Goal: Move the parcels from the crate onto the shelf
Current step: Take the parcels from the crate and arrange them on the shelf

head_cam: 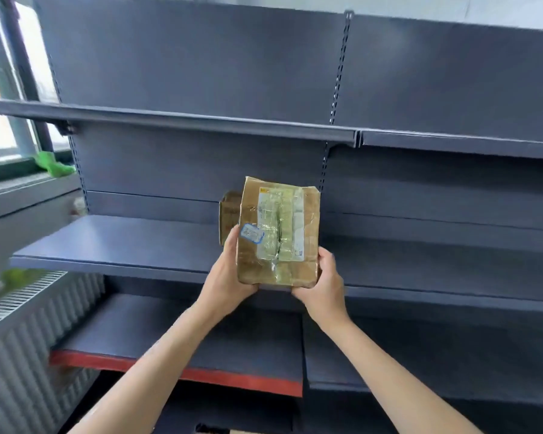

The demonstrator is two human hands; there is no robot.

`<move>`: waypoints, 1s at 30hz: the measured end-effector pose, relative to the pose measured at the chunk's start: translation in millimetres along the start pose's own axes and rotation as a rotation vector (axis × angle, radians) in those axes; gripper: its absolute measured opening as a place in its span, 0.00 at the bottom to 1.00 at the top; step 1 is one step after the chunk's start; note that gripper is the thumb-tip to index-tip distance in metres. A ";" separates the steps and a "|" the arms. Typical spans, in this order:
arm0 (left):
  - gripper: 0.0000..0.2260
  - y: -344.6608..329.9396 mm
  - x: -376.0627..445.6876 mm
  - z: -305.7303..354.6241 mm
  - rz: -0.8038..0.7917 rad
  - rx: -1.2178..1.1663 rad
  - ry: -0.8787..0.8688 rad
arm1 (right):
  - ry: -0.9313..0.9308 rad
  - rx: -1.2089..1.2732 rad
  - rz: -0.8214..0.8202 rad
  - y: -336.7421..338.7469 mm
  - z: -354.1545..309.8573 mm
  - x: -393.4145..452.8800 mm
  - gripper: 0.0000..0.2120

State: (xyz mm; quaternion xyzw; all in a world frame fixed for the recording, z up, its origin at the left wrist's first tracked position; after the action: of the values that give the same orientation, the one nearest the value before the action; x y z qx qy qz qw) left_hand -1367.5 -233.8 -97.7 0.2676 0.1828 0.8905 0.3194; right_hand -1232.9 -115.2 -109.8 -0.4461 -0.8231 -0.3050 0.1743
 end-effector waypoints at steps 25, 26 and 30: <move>0.47 35.2 30.5 10.2 -0.156 -0.103 -0.104 | 0.104 0.044 0.118 -3.4 -6.9 31.2 0.34; 0.45 39.8 29.6 10.3 -0.159 -0.084 -0.099 | 0.101 0.043 0.119 -3.6 -4.2 30.7 0.34; 0.42 63.8 42.8 13.9 -0.092 0.018 -0.061 | 0.092 0.045 0.097 -2.9 8.7 30.7 0.35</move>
State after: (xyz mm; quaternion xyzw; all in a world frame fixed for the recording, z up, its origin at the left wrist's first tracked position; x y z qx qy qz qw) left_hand -1417.3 -249.7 -39.6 0.2887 0.1930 0.8647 0.3628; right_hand -1252.1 -91.4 -100.2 -0.4671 -0.7982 -0.2978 0.2366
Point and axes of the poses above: each hand's wrist, its own x-axis towards the middle knuckle, its own y-axis out of the back of the hand, z = x × y, the point moved 1 cm from there along x, towards the middle knuckle, and after that the axes turned 8 degrees about y, right-handed, at the moved point
